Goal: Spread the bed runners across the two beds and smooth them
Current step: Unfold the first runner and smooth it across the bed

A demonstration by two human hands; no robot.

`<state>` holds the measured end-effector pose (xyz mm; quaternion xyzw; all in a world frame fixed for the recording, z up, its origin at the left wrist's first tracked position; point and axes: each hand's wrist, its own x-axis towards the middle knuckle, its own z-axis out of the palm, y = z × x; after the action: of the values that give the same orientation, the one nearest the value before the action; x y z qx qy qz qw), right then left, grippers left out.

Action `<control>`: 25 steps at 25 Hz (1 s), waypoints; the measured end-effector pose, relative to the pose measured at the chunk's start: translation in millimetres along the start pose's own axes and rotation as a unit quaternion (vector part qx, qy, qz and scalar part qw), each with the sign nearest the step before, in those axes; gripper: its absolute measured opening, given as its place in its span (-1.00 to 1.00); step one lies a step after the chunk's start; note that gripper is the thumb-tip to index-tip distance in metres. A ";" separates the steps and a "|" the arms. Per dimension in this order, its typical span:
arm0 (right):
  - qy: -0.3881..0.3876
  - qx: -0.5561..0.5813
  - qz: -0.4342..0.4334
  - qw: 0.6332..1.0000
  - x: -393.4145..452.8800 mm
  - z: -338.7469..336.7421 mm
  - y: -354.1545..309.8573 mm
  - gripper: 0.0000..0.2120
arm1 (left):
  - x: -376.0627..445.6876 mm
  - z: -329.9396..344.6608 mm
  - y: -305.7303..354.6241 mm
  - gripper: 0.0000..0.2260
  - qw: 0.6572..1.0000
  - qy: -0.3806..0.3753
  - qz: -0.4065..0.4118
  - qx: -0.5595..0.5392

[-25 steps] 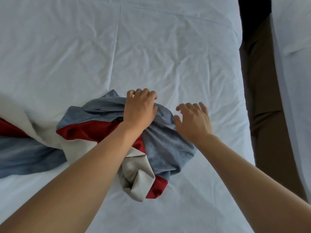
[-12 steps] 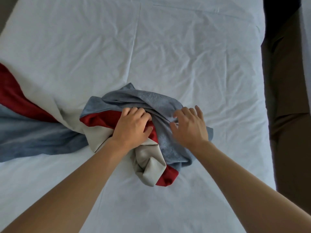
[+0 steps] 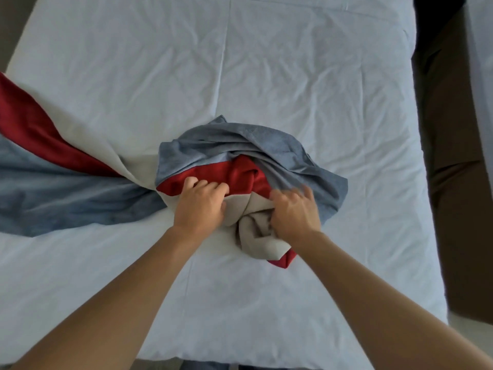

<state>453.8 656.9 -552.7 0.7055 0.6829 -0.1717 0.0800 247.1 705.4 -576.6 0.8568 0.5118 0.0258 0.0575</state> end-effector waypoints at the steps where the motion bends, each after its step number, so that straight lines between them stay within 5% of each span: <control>1: 0.005 -0.005 0.031 0.999 -4.6 -5.0 12.6 -0.82 | 3.3 -3.4 12.5 -0.87 0.999 0.015 0.017 -0.025; 6: 0.004 -0.036 0.210 0.977 -48.4 -33.0 81.9 -0.80 | 15.4 -27.8 76.2 -0.91 0.981 0.030 0.118 -0.150; 10: 0.015 -0.037 0.251 0.967 -69.4 -29.9 84.8 -0.86 | 16.5 -30.8 80.9 -0.94 0.976 -0.019 0.109 -0.186; 15: -0.006 -0.026 0.291 0.956 -76.2 -25.1 90.0 -0.89 | 10.1 -58.2 112.2 -0.97 0.931 -0.231 0.206 -0.192; 18: -0.089 -0.024 0.301 0.949 -81.0 -25.8 107.9 -0.84 | 4.7 -61.6 116.4 -0.92 0.900 -0.360 0.200 -0.146; 20: -0.120 0.019 0.267 0.956 -74.8 -30.0 112.2 -0.69 | 20.3 -55.6 107.4 -0.76 0.925 -0.315 0.147 -0.155; 25: -0.038 0.096 0.170 0.980 -24.8 -48.2 120.9 -0.48 | 101.7 -27.7 77.3 -0.81 0.990 0.019 0.007 -0.142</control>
<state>579.8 643.8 -513.9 0.8088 0.5295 -0.2470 0.0664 360.1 760.6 -540.9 0.8427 0.4981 0.1147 0.1693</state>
